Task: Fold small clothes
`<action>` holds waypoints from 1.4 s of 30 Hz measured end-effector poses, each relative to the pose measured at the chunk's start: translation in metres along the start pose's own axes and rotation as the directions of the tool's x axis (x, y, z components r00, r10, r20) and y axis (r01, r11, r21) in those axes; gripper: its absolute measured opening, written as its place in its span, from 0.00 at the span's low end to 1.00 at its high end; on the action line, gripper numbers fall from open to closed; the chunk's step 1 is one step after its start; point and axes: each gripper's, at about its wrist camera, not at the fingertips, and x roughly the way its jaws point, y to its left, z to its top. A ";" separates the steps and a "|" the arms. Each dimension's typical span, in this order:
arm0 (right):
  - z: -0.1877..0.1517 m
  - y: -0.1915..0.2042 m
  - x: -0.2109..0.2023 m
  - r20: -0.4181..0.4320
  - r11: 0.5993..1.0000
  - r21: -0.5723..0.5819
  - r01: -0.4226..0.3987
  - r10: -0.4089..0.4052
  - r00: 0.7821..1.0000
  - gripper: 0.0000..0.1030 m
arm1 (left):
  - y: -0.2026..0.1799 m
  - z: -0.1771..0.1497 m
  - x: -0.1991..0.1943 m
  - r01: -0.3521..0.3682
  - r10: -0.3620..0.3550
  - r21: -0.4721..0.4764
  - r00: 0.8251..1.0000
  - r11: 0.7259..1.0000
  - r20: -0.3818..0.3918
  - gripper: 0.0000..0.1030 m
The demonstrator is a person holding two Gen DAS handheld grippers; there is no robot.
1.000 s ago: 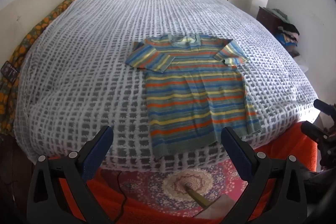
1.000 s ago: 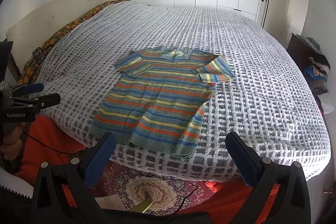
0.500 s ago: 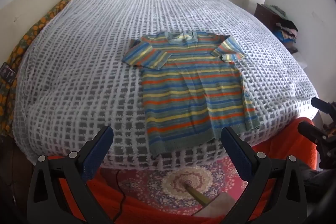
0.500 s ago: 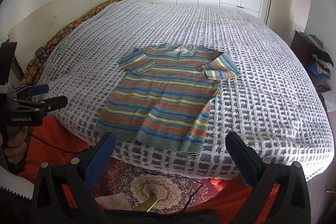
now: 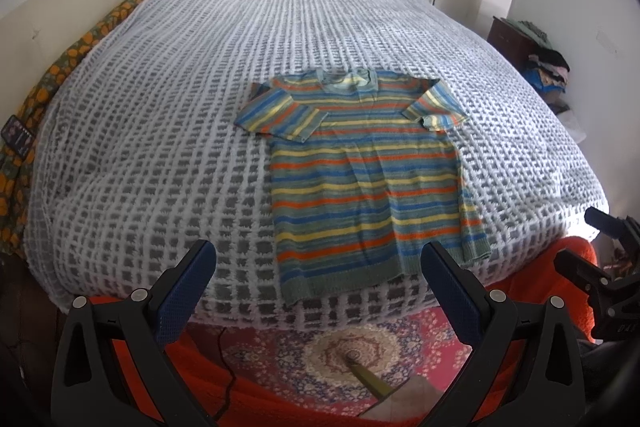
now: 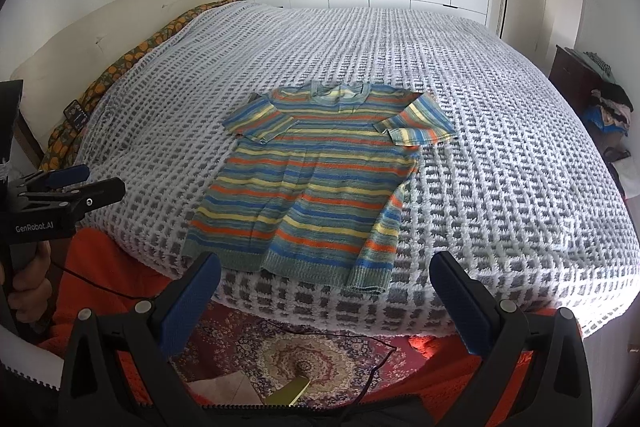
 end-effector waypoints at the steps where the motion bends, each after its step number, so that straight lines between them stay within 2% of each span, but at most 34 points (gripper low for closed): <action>1: 0.000 0.000 0.000 0.001 1.000 0.000 0.001 -0.001 1.000 1.00 | -0.002 0.001 0.000 0.002 -0.002 0.002 1.000 1.000 0.001 0.99; 8: 0.001 0.000 0.000 0.005 1.000 -0.004 -0.001 0.001 1.000 1.00 | -0.007 0.001 -0.001 0.006 -0.006 0.029 1.000 1.000 0.004 0.99; 19: -0.001 0.004 -0.005 0.024 1.000 -0.010 0.005 -0.005 1.000 1.00 | -0.003 -0.005 0.002 0.037 -0.037 0.016 0.999 0.999 -0.023 0.99; 34: -0.001 -0.002 0.000 0.013 1.000 0.014 -0.009 0.009 1.000 1.00 | -0.015 -0.005 0.013 0.034 -0.030 0.061 0.998 0.998 -0.062 0.99; 42: -0.001 -0.005 0.002 0.014 1.000 0.023 -0.005 0.005 1.000 1.00 | -0.020 -0.003 0.014 0.037 -0.033 0.083 0.998 0.996 -0.059 0.99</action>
